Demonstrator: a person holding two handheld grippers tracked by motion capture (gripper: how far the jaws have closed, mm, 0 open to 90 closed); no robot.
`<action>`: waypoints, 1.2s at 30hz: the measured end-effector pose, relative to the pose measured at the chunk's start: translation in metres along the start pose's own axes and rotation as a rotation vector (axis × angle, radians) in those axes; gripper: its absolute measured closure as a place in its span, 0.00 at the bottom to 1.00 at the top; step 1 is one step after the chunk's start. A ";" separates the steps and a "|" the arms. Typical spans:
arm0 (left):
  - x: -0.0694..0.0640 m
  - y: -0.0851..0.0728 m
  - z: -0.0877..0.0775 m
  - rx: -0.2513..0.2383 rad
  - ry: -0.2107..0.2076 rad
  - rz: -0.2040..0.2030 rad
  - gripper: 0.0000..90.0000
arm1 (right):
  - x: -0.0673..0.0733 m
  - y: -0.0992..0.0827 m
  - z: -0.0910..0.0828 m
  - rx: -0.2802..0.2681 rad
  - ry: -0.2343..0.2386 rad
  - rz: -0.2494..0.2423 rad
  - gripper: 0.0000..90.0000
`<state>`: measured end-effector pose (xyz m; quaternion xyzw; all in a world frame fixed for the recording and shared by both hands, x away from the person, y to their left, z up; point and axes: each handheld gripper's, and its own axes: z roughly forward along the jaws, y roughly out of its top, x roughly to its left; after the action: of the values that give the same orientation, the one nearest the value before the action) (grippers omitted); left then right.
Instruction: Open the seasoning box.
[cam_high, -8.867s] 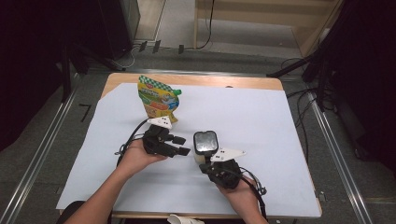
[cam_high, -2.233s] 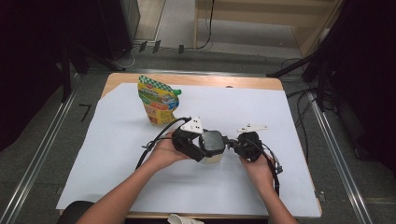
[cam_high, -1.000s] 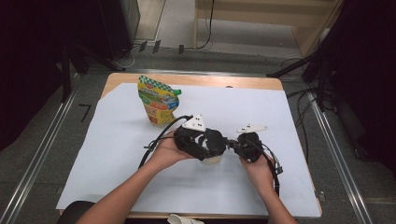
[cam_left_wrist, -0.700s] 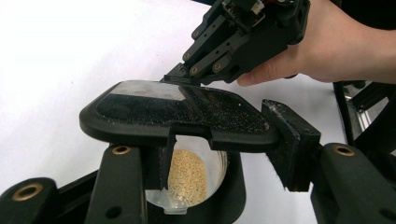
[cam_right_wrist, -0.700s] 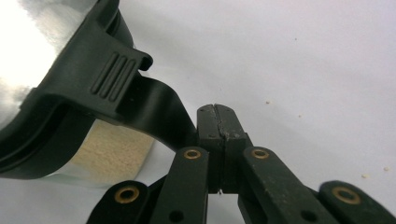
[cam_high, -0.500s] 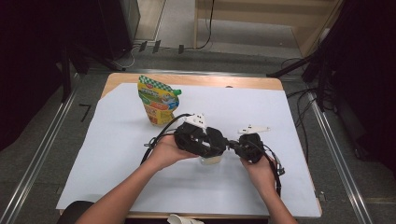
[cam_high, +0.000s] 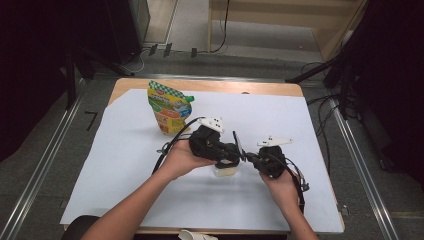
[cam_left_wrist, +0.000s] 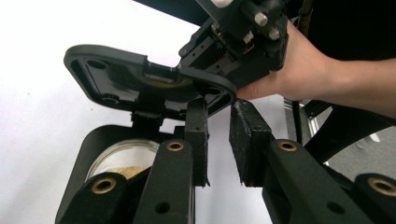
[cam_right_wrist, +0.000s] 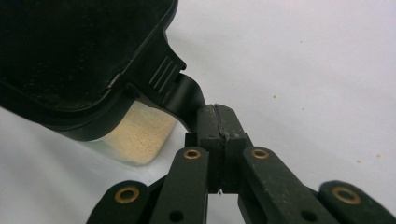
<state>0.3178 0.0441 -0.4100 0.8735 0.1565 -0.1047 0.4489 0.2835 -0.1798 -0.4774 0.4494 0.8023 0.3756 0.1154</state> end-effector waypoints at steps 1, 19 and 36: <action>0.000 0.001 0.001 -0.002 -0.006 -0.002 0.88 | 0.000 0.000 0.000 0.001 -0.001 0.000 1.00; 0.010 0.015 0.018 0.003 -0.079 -0.021 0.91 | -0.001 -0.003 -0.001 0.010 0.014 0.022 1.00; 0.019 -0.005 -0.019 -0.040 0.052 -0.028 0.76 | 0.026 -0.021 -0.033 -0.044 0.096 0.011 0.95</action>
<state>0.3339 0.0661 -0.4089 0.8645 0.1822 -0.0850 0.4607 0.2385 -0.1820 -0.4657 0.4325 0.7960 0.4149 0.0844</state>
